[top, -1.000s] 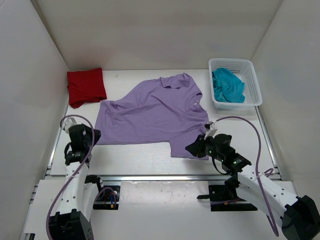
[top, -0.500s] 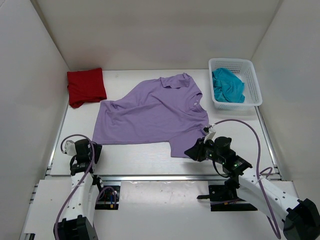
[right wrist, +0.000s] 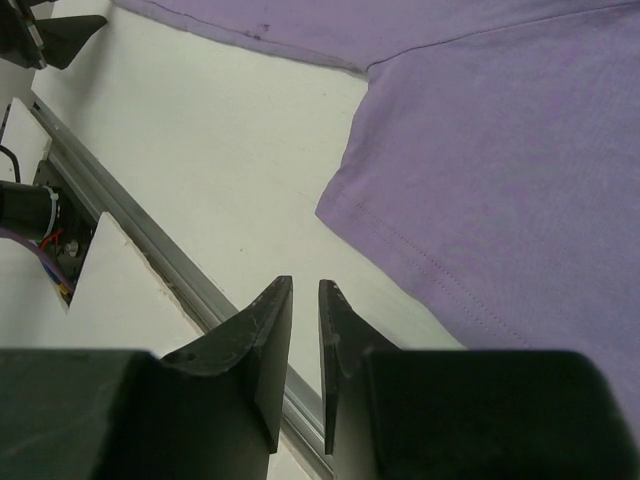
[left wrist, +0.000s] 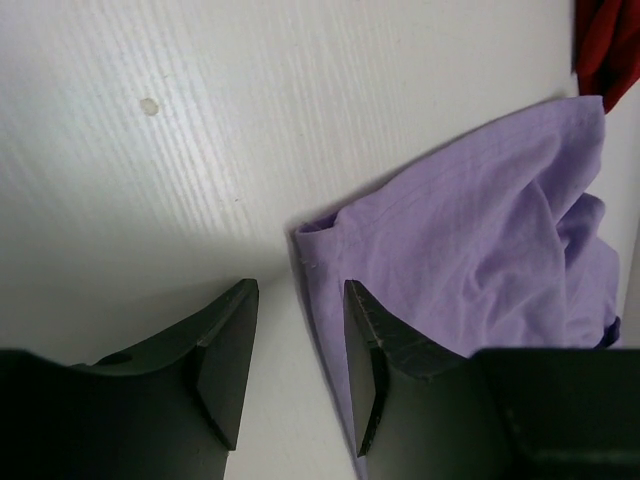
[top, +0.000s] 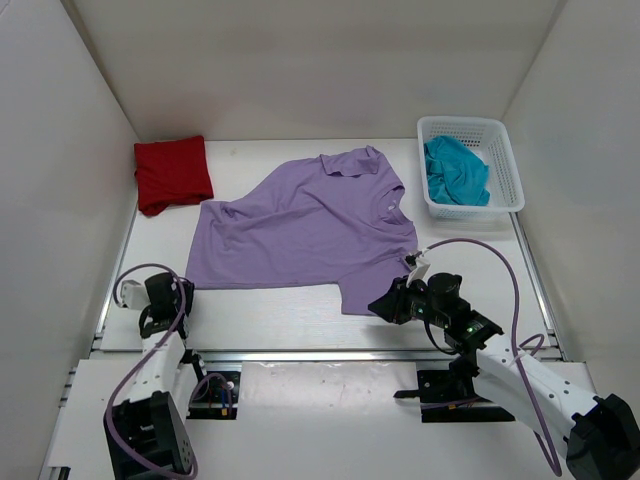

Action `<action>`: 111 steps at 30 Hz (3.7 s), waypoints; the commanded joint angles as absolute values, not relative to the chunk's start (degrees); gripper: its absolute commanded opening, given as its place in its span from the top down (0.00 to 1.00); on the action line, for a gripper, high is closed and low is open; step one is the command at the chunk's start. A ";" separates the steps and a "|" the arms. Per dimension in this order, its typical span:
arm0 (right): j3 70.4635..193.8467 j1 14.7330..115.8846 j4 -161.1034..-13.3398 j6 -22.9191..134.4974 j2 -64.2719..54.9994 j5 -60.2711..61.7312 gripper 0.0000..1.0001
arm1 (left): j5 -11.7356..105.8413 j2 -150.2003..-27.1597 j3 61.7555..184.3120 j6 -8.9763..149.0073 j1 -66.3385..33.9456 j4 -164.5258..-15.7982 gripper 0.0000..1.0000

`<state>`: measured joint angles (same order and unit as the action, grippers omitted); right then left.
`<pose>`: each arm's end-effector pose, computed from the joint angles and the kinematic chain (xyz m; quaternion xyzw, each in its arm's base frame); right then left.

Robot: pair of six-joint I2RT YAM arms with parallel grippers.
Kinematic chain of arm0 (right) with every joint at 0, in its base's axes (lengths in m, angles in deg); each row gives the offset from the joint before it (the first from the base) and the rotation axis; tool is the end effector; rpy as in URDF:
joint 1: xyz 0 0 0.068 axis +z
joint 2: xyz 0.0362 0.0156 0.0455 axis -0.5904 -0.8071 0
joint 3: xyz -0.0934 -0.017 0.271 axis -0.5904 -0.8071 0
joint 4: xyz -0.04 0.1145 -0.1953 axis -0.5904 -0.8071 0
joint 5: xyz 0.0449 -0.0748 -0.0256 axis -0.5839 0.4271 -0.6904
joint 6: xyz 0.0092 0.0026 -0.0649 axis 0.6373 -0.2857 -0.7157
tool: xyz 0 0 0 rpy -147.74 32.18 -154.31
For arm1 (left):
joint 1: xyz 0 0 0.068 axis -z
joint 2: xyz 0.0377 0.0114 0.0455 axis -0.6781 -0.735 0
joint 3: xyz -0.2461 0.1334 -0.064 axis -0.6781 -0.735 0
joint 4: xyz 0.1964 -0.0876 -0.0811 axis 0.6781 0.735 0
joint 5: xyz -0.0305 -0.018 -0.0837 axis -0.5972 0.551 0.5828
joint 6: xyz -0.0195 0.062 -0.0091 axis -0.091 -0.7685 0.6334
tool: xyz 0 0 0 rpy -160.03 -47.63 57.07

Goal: Fold and stack the t-shirts
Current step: Flatten out the tshirt

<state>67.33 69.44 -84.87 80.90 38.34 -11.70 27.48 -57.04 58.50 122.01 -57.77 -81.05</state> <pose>0.0957 0.0840 0.1893 -0.1027 0.8318 0.4071 0.3631 0.1087 0.0398 0.1452 -0.6089 0.6815 -0.0801 0.3980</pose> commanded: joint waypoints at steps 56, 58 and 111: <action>79.20 65.27 -119.07 92.04 24.42 13.12 0.64 | 36.86 -63.72 68.89 103.17 -41.46 -102.65 1.00; 78.58 63.53 -118.01 91.00 24.41 11.63 0.66 | 37.12 -63.72 68.18 103.17 -41.20 -103.09 1.00; 186.07 49.73 -114.21 48.44 -21.96 6.92 1.00 | 49.17 -84.46 128.15 91.13 -45.51 -77.23 1.00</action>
